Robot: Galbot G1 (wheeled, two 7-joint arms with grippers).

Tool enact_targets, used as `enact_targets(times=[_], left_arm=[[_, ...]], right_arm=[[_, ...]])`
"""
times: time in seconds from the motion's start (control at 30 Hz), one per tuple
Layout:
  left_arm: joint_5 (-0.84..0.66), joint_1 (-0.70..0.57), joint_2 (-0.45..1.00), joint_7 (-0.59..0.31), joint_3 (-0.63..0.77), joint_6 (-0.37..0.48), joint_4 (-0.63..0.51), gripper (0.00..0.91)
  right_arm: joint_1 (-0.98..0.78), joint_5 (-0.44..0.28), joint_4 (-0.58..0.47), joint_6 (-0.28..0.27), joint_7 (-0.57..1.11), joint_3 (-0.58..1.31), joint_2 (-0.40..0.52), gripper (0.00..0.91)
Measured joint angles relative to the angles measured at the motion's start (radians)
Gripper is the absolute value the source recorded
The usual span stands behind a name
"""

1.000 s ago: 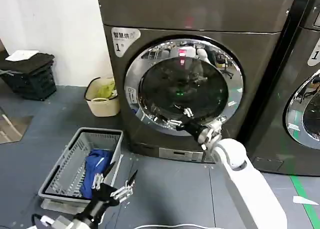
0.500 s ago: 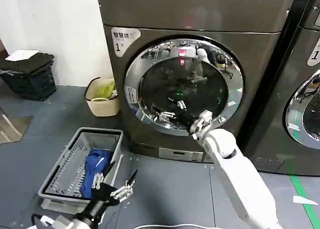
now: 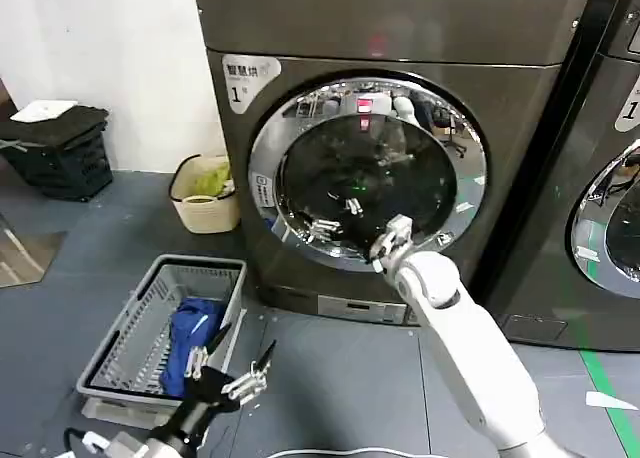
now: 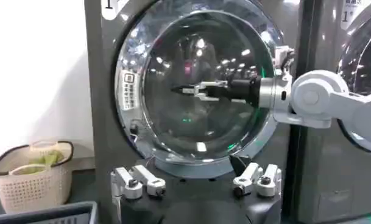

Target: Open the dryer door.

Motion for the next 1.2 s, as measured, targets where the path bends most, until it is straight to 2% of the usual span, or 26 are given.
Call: enact_targets(times=[0.8,1.2], left_arm=[[-0.002,-0.002,0.000,0.001,0.001,-0.003,0.004,0.907],[-0.002,0.000,-0.003,0.001,0.001,-0.004,0.004,0.907]], right_arm=[[0.075,-0.075,-0.153,0.026,0.030,-0.040,0.099,0.907],[0.091,-0.080,-0.193,0.028,0.059,-0.060,0.137,0.907]])
